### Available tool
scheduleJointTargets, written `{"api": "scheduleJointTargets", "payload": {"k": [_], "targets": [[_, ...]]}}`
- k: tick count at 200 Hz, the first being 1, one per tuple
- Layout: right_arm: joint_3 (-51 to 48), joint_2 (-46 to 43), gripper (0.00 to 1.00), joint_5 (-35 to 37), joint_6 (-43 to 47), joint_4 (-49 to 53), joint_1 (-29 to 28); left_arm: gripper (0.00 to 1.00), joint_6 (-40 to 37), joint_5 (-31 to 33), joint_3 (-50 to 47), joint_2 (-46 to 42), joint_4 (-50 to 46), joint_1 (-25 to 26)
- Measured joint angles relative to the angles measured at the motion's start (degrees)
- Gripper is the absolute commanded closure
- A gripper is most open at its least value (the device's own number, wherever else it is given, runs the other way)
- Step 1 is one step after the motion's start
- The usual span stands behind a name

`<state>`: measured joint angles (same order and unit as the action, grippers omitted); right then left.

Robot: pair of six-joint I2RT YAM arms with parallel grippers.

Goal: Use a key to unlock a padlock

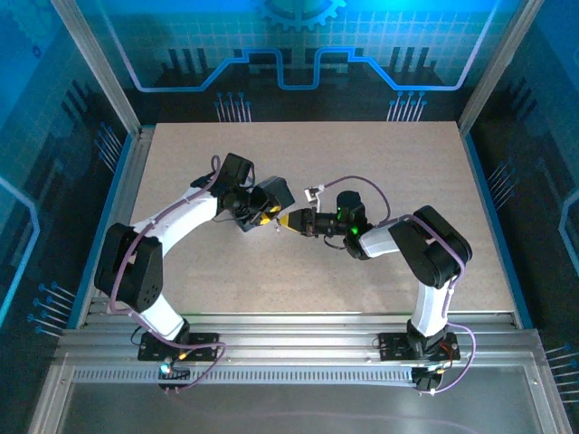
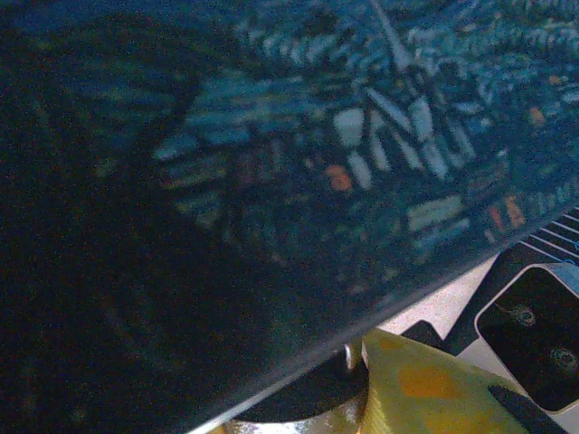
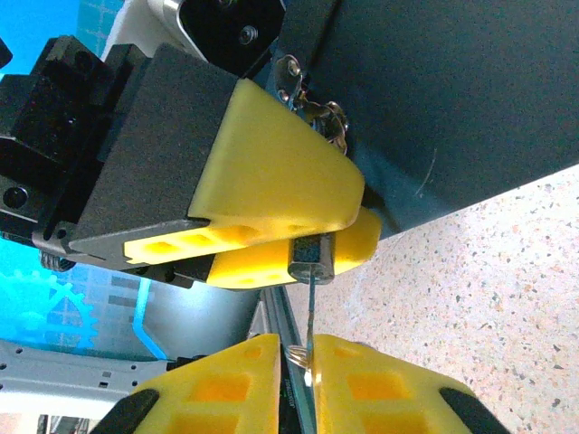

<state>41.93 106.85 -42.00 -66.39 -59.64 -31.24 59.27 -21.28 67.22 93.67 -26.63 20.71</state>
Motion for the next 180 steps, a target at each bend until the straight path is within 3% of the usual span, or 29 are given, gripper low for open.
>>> {"api": "scheduleJointTargets", "payload": {"k": [46, 180], "targets": [[0.0, 0.7, 1.0, 0.1, 0.0, 0.0, -0.3, 1.0, 0.6, 0.0, -0.6, -0.4, 0.0, -0.2], [2.1, 5.8, 1.0, 1.3, -2.8, -7.1, -0.6, 1.0, -0.8, 1.8, -0.6, -0.4, -0.3, -0.3]]}}
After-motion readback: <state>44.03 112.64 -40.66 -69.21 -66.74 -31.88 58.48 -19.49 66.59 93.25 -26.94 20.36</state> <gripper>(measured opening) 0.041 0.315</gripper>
